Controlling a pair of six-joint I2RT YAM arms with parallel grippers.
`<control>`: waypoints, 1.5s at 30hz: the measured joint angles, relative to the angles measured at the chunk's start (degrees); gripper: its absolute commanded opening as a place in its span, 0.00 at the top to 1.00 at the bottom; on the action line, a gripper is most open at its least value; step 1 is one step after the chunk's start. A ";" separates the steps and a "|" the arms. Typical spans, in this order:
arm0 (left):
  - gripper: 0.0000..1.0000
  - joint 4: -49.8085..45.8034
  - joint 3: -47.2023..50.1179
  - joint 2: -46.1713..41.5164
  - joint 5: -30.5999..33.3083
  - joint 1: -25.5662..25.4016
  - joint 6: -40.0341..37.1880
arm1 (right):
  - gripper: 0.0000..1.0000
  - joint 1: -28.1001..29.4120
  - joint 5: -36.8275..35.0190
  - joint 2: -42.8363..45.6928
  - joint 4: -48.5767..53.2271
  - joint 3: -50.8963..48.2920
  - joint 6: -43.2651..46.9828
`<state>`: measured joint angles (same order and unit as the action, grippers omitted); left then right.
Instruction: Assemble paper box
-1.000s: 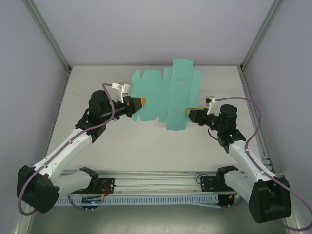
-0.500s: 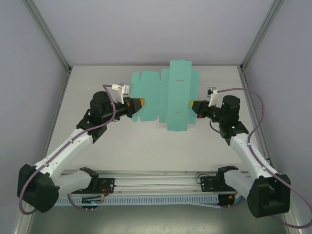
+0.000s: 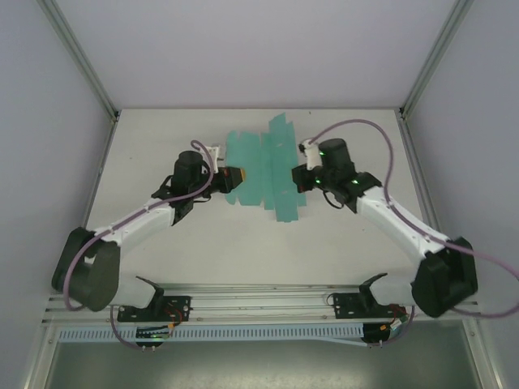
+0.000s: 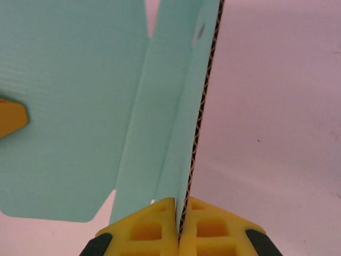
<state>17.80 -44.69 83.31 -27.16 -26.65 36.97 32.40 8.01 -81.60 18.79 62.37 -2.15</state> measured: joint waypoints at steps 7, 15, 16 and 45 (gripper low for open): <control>0.68 1.70 3.56 3.21 1.60 0.44 3.13 | 1.00 4.04 -13.88 -12.98 7.32 9.05 5.97; 0.33 -3.30 10.05 0.76 0.81 -1.44 3.02 | 1.00 5.09 -24.87 -14.56 3.39 7.65 24.55; 0.29 -4.85 10.32 -0.07 1.60 -1.44 3.06 | 1.00 5.25 -25.64 -14.56 1.79 6.97 27.82; 0.02 -20.63 -15.04 7.30 -1.90 10.10 -0.96 | 1.00 14.49 -34.97 -22.93 -48.83 -8.66 78.77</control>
<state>-2.83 -59.72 90.61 -29.06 -16.56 36.01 46.89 -26.96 -104.53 -30.04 53.71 76.62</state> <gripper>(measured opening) 0.983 0.050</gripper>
